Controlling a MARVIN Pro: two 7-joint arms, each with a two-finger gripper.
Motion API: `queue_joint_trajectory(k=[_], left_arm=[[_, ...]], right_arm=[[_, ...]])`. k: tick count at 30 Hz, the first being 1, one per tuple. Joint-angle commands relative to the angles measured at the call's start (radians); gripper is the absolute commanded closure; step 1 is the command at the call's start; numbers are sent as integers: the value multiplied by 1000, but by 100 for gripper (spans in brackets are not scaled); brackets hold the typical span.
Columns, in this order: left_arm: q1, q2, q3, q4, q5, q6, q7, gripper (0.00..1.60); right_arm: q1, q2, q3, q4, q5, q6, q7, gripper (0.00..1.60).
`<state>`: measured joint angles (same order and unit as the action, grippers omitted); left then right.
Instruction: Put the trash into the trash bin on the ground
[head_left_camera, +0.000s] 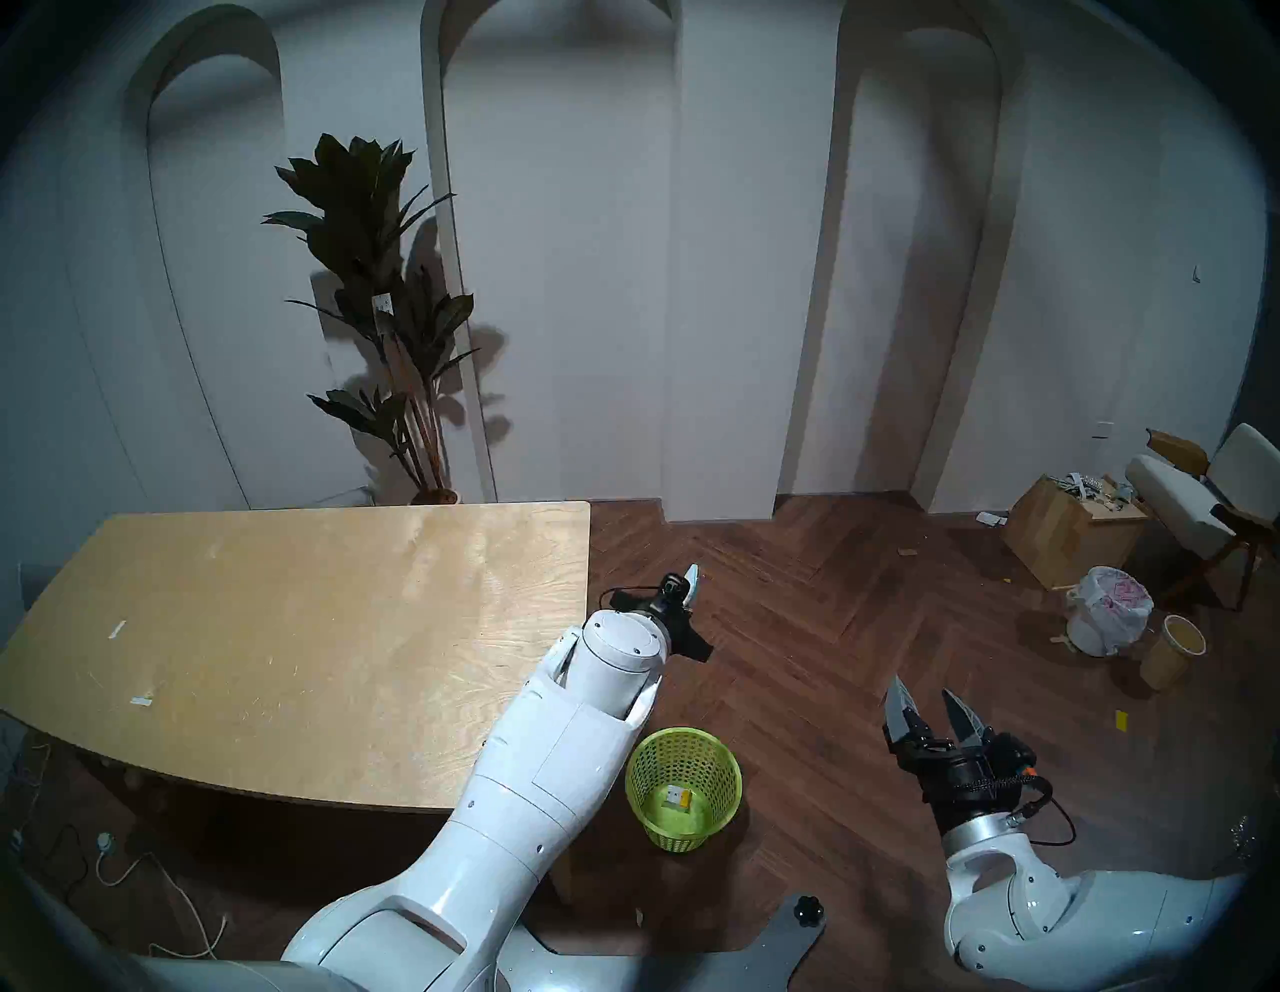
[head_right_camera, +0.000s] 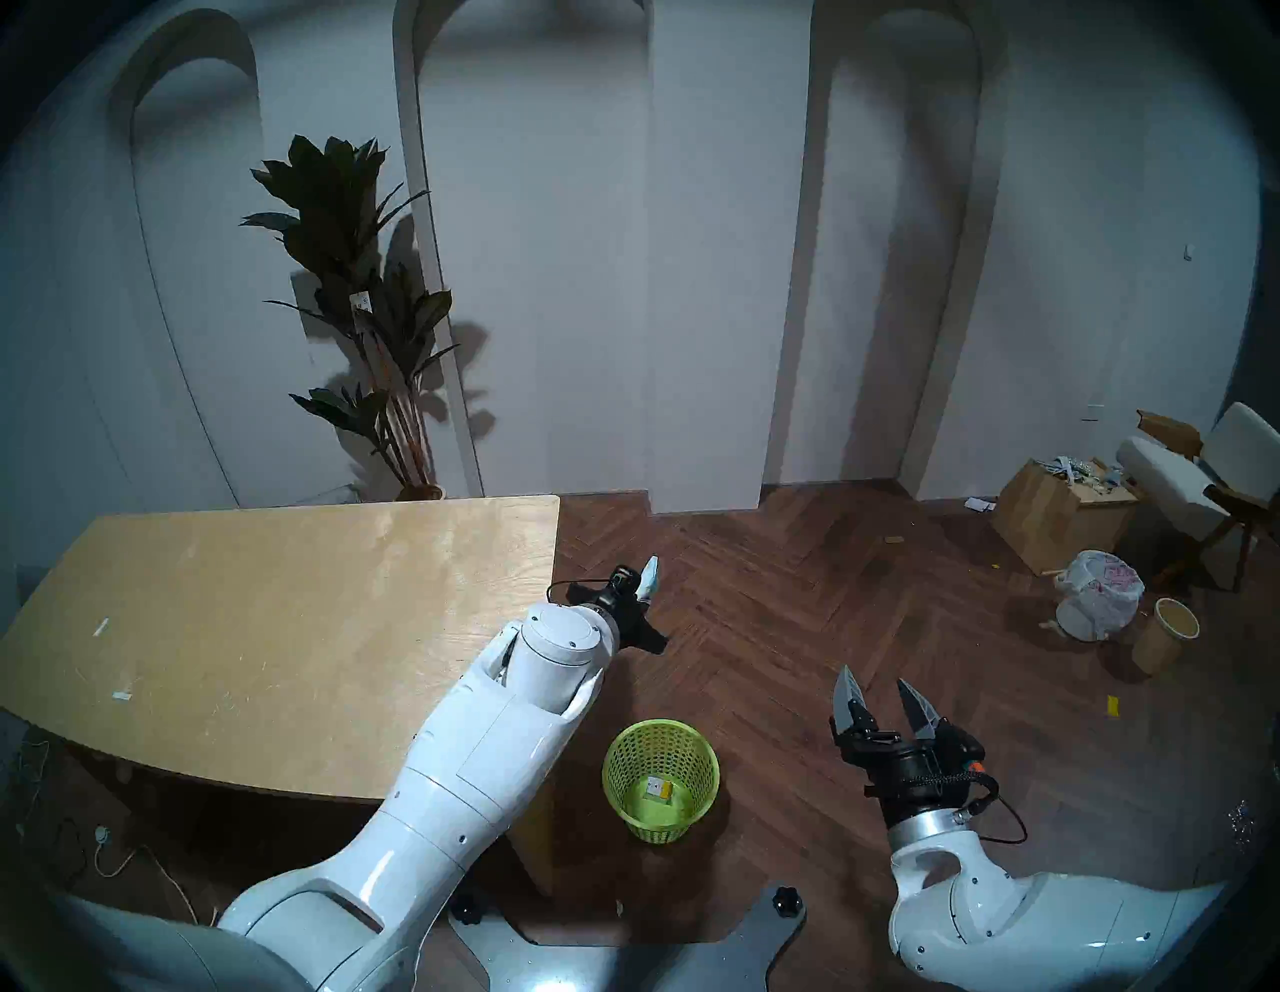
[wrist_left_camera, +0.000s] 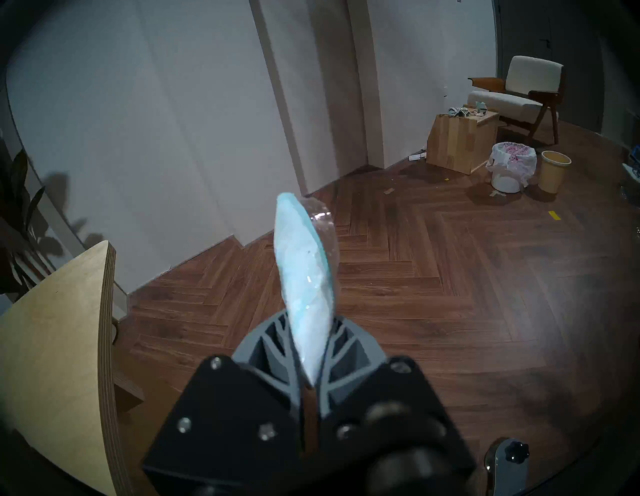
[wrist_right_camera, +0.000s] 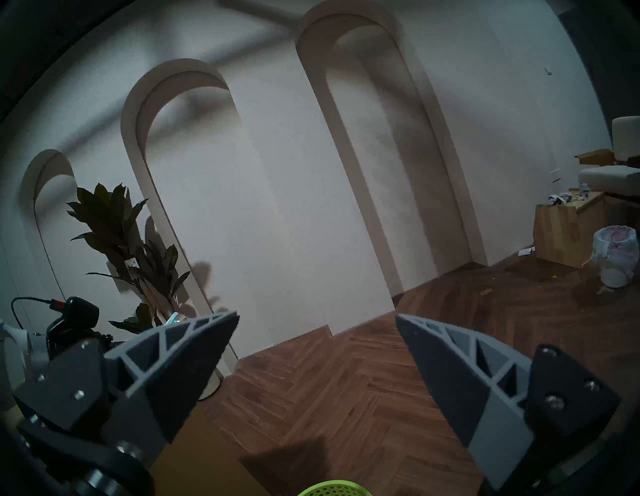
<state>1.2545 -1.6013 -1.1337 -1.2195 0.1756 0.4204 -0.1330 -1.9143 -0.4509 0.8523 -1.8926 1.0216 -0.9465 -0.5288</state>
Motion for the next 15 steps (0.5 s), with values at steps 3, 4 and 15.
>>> queue_joint_trajectory(k=[3, 4, 15], left_arm=[[-61, -24, -1, 22, 1, -57, 11, 142], [-62, -24, -2, 27, 1, -60, 12, 138], [-71, -33, -3, 68, -3, -118, 24, 144]], right_arm=[[-79, 140, 25, -153, 1, 27, -132, 0], [-83, 144, 28, -160, 0, 31, -145, 0], [-143, 260, 69, -303, -36, 140, -375, 0]])
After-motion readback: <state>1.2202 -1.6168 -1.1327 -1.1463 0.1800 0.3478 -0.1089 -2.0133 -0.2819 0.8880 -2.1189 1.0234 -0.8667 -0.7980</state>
